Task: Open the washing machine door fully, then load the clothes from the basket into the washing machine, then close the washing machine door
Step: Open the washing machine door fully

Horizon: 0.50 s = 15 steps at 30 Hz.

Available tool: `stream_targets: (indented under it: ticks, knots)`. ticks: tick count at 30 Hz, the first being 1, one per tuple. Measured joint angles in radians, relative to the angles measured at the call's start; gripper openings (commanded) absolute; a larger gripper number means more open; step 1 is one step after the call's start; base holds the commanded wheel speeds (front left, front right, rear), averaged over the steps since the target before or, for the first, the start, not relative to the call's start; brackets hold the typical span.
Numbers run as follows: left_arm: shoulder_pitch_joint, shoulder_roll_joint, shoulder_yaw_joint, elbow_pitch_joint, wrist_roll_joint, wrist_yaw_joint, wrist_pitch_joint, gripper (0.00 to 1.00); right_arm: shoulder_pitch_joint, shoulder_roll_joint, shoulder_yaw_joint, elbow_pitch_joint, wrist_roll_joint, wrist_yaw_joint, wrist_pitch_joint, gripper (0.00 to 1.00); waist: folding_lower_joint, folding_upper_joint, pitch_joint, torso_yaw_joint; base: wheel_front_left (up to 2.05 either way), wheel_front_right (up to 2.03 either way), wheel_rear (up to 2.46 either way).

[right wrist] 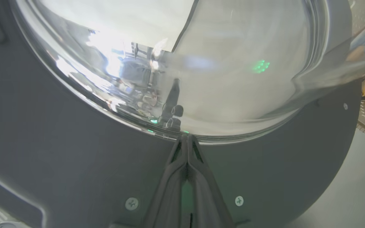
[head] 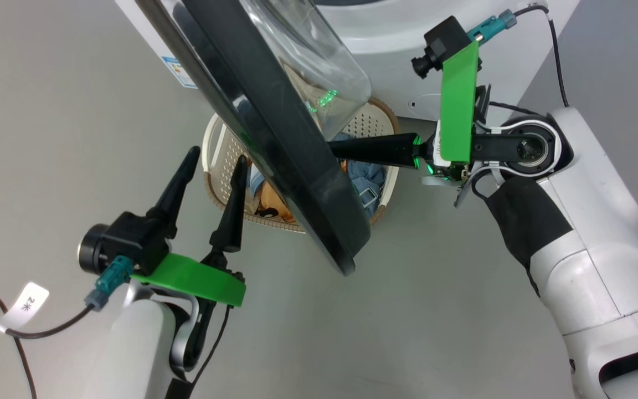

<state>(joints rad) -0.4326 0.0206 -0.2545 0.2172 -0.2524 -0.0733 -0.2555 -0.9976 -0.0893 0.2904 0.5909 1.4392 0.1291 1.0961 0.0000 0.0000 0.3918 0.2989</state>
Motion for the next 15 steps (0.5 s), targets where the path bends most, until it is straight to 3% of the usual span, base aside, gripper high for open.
stream_targets:
  ticks: [15]
  knots:
    - [0.000,0.000,-0.001,0.000,-0.001,0.000,0.000,1.00,0.019,-0.001,0.085,0.018,0.042,0.000,-0.051,0.00,0.0000,0.0000,0.000,-0.001,0.00,0.00,0.00]
